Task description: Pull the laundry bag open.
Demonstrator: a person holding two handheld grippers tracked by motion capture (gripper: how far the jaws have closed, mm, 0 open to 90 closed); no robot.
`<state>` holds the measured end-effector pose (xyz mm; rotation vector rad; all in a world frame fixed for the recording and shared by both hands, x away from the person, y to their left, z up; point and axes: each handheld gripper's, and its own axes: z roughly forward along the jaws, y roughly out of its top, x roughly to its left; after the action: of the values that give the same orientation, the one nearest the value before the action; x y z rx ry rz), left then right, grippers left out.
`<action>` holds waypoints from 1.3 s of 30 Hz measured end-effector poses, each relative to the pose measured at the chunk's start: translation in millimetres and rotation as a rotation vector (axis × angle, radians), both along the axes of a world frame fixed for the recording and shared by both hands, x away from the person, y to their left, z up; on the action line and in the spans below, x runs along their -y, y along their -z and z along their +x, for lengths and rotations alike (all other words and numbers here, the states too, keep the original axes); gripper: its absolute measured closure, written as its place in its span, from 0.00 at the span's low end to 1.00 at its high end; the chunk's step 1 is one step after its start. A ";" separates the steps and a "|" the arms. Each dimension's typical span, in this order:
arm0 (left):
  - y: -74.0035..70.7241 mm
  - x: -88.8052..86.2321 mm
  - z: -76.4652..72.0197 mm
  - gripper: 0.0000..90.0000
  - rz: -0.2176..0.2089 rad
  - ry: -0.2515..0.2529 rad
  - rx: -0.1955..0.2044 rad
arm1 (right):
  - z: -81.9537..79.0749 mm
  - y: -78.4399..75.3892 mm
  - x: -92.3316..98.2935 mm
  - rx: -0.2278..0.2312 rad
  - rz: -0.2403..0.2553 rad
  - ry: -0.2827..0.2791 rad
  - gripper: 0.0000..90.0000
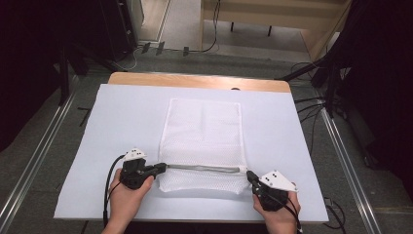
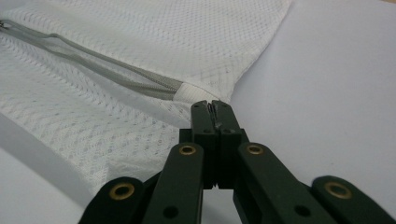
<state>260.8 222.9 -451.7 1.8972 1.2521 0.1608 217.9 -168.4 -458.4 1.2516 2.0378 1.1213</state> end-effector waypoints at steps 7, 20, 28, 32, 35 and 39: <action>-1.0 -9.0 -1.7 0.97 0.005 -0.009 0.000 | -0.5 -1.3 0.1 0.000 0.004 0.002 1.00; 0.2 -23.7 -11.9 0.96 -0.038 -0.004 0.045 | -1.6 -1.5 -0.1 0.005 0.002 -0.003 1.00; -5.0 -36.6 -27.9 0.38 -0.022 -0.097 0.151 | -2.6 -0.8 3.3 0.009 0.018 -0.025 1.00; -7.5 -47.5 -35.5 0.30 -0.034 -0.138 0.167 | -2.1 -0.4 6.6 0.004 0.052 -0.032 0.92; -8.0 -57.9 -40.9 0.23 -0.043 -0.164 0.180 | -0.5 0.4 9.9 -0.001 0.084 -0.041 0.68; -6.6 -72.9 -45.2 0.13 -0.070 -0.135 0.209 | 2.3 -0.9 21.0 -0.006 0.118 -0.006 0.52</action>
<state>215.6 295.8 -445.0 1.6889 1.2265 0.3719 220.2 -189.4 -457.6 1.3071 2.0058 1.2583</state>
